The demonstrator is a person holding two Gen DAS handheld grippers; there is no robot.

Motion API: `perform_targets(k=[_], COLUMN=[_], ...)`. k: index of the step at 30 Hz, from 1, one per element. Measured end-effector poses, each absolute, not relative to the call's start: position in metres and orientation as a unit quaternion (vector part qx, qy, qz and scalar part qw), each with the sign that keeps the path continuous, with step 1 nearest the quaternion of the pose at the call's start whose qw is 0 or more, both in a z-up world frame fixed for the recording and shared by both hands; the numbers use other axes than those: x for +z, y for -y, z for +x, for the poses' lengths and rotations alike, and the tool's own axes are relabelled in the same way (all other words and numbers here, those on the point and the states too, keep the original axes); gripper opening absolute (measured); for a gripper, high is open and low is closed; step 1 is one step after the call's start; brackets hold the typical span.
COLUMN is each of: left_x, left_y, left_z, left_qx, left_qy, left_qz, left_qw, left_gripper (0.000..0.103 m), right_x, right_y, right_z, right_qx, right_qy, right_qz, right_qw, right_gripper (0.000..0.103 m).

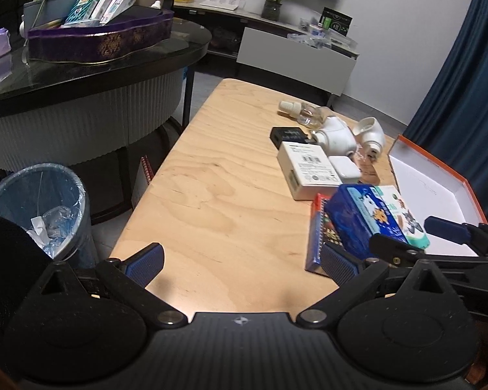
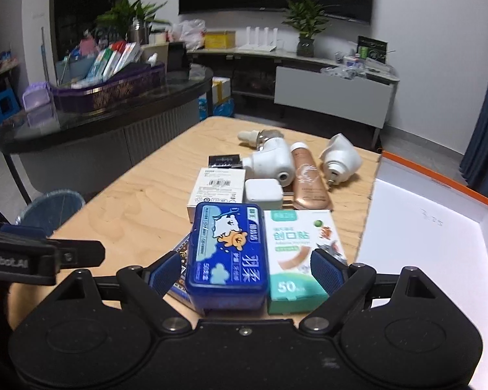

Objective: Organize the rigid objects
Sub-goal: 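Grasp the blue tin box with the right gripper while the left gripper grasps the white adapter box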

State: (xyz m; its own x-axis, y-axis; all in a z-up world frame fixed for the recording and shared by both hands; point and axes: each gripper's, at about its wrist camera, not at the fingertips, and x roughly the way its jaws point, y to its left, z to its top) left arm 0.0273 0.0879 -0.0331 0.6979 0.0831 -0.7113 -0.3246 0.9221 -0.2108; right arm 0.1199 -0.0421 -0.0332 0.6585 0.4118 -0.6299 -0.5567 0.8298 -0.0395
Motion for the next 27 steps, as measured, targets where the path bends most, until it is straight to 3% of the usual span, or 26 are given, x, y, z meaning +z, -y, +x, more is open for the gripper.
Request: perform_targets(k=[5,6,8,9,27], left_x=[-0.035,-0.034,-0.033,-0.032,-0.064], left_y=[-0.096,-0.098,-0.101,-0.101,-0.067], left_z=[0.036,0.038,0.045,0.050,0.178], left_qx=[0.112,0.110,0.105,0.103,0.051], left_qy=[-0.371,-0.370,-0.366,-0.365,-0.427], left_qz=[-0.169,-0.173,-0.179,-0.178,-0.098], left_qw=[0.906,0.906,0.907,0.908,0.898], left_gripper=[0.103,0.103,0.103,0.103,0.103], right_x=[-0.049,-0.053,-0.053,-0.053,-0.051], right_y=[0.022,0.019,0.016,0.016,0.046], right_z=[0.137,0.139,0.135,0.134,0.118], right_qx=[0.268,0.270,0.264,0.265,0.284], right_qy=[-0.336,-0.342,-0.323,-0.321,-0.324], right_qz=[-0.138,-0.139,-0.149,-0.148,-0.091], right_qw=[0.892,0.890,0.897,0.897,0.898], right_gripper=[0.101,0.097,0.077,0.075,0.075])
